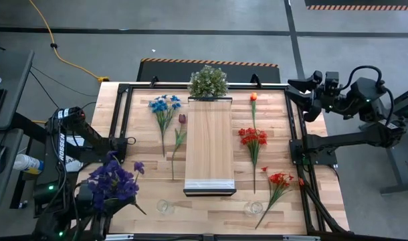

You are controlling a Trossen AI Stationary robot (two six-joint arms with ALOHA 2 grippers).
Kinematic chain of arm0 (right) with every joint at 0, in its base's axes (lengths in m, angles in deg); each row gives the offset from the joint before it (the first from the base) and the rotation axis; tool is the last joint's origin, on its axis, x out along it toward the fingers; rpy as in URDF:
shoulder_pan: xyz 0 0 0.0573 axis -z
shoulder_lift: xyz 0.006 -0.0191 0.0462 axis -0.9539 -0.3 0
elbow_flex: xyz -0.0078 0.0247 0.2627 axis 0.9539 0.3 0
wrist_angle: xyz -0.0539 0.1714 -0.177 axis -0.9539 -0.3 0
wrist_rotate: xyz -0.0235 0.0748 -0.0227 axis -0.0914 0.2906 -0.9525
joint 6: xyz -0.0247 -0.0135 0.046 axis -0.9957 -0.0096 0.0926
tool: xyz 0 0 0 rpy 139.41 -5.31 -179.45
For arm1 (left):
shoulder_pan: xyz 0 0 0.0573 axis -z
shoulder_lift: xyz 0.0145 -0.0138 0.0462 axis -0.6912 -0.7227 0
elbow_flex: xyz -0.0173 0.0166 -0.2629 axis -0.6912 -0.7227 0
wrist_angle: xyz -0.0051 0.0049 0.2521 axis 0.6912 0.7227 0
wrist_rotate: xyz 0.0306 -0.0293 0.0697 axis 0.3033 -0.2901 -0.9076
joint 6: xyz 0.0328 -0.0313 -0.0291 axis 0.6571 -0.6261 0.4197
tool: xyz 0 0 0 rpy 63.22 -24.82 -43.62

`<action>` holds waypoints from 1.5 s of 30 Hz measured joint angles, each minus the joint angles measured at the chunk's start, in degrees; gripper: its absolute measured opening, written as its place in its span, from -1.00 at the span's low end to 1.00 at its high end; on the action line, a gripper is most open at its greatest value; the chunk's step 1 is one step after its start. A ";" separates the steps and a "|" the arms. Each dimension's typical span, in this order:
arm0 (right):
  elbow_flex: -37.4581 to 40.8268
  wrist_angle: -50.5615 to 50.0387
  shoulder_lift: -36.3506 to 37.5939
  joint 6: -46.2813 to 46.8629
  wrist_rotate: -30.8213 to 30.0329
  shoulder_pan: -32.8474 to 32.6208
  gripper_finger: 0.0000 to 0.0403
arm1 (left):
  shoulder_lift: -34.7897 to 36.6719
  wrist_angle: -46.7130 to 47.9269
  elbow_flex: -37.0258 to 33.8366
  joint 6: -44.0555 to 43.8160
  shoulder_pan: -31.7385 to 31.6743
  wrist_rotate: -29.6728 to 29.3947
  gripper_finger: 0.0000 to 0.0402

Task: Pick and place flowers into a vace then onto a shelf
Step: Put the purple flowers into the left transparent vase

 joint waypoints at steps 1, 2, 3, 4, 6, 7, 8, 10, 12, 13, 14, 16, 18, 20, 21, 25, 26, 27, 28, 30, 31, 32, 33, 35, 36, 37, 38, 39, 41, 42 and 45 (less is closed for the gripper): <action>0.00 0.00 -0.31 -0.02 0.16 0.00 0.30 | 0.00 -0.01 0.00 0.00 -0.03 0.01 -0.76; 0.00 0.01 -0.50 -0.07 0.46 0.00 0.30 | 0.00 -0.15 0.01 0.00 -0.03 0.02 -0.76; 0.00 0.00 -0.69 -0.10 0.83 0.00 0.30 | 0.00 -0.20 0.00 -0.01 -0.01 0.00 -0.76; 0.00 0.00 -0.93 -0.12 1.11 0.00 0.30 | 0.01 -0.20 0.02 0.00 -0.01 0.00 -0.76; 0.00 0.00 -1.33 -0.15 1.65 0.00 0.30 | 0.01 -0.28 0.01 -0.02 -0.01 -0.02 -0.76; 0.00 0.00 -1.49 -0.15 1.89 -0.02 0.30 | 0.02 -0.28 0.00 -0.01 -0.01 -0.03 -0.76; 0.00 -0.02 -1.61 -0.16 2.24 -0.02 0.30 | 0.02 -0.31 0.02 -0.02 -0.01 -0.07 -0.76; 0.00 -0.02 -1.84 -0.18 2.30 -0.02 0.30 | 0.02 -0.30 0.00 -0.02 -0.01 -0.12 -0.76; 0.00 -0.02 -1.86 -0.18 2.33 -0.02 0.30 | 0.02 -0.28 0.02 -0.02 -0.01 -0.19 -0.76; 0.00 -0.02 -1.84 -0.18 2.32 -0.02 0.30 | 0.02 -0.28 0.01 -0.02 -0.01 -0.24 -0.76; 0.00 -0.02 -1.83 -0.19 2.32 -0.02 0.30 | 0.02 -0.26 0.01 -0.02 -0.01 -0.26 -0.76; 0.00 -0.01 -1.71 -0.20 2.32 -0.02 0.30 | 0.00 -0.26 0.02 -0.09 -0.01 -0.24 -0.76; 0.00 0.00 -1.71 -0.20 2.32 -0.02 0.30 | -0.18 -0.26 0.00 -0.42 -0.38 -0.23 -0.76; 0.00 -0.02 -1.71 -0.20 2.32 -0.02 0.30 | -0.60 -1.14 -0.41 -0.44 -1.32 0.49 -0.76; 0.00 0.00 -1.71 -0.22 2.33 -0.02 0.30 | -0.85 -1.41 -0.75 -0.49 -1.97 1.35 -0.76; 0.00 0.00 -1.73 -0.22 2.32 -0.02 0.30 | -1.99 -1.37 -1.23 -2.01 -2.55 2.29 -0.76; 0.00 -0.02 -1.73 -0.22 2.32 -0.02 0.30 | -2.35 -1.63 -1.23 -2.16 -2.95 2.21 -0.76; 0.00 -0.02 -1.73 -0.22 2.32 -0.02 0.30 | -2.87 -1.78 -1.21 -2.22 -3.37 2.22 -0.76; 0.00 0.00 -1.73 -0.22 2.32 -0.02 0.30 | -3.43 -1.74 -1.21 -2.23 -3.78 2.22 -0.76; 0.00 -0.02 -1.73 -0.22 2.32 -0.02 0.30 | -4.20 -1.38 -1.25 -2.39 -4.28 1.86 -0.76; 0.00 -0.01 -1.73 -0.22 2.32 -0.02 0.30 | -4.39 -1.25 -1.25 -2.68 -4.41 1.15 -0.76; 0.00 -0.02 -1.73 -0.22 2.32 -0.02 0.30 | -4.51 -1.35 -1.22 -3.14 -4.46 0.59 -0.76; 0.00 -0.01 -1.73 -0.22 2.32 -0.02 0.30 | -4.73 -1.33 -1.19 -3.50 -4.81 0.15 -0.76; 0.00 -0.01 -1.73 -0.24 2.32 -0.02 0.30 | -5.80 -1.25 -1.14 -3.65 -5.65 0.28 -0.76; 0.00 -0.01 -1.73 -0.24 2.32 -0.02 0.30 | -6.31 -0.88 -1.19 -3.67 -6.14 0.59 -0.76; 0.00 -0.02 -1.76 -0.24 2.34 -0.02 0.30 | -6.72 -0.52 -1.25 -3.67 -6.66 0.90 -0.76; 0.00 -0.02 -1.76 -0.24 2.34 -0.02 0.30 | -6.93 -0.17 -1.25 -3.77 -7.30 1.03 -0.76; 0.00 -0.01 -1.76 -0.24 2.34 -0.02 0.30 | -7.14 0.08 -1.22 -4.38 -8.00 1.05 -0.76; 0.00 -0.02 -1.76 -0.24 2.34 -0.02 0.30 | -7.78 1.25 -1.14 -5.91 -9.26 1.95 -0.76; 0.00 -0.01 -1.76 -0.24 2.34 -0.02 0.30 | -8.11 2.15 -1.17 -6.69 -9.44 2.82 -0.76; 0.00 -0.02 -1.76 -0.24 2.36 -0.02 0.30 | -8.42 4.42 -1.22 -8.65 -9.83 3.61 -0.76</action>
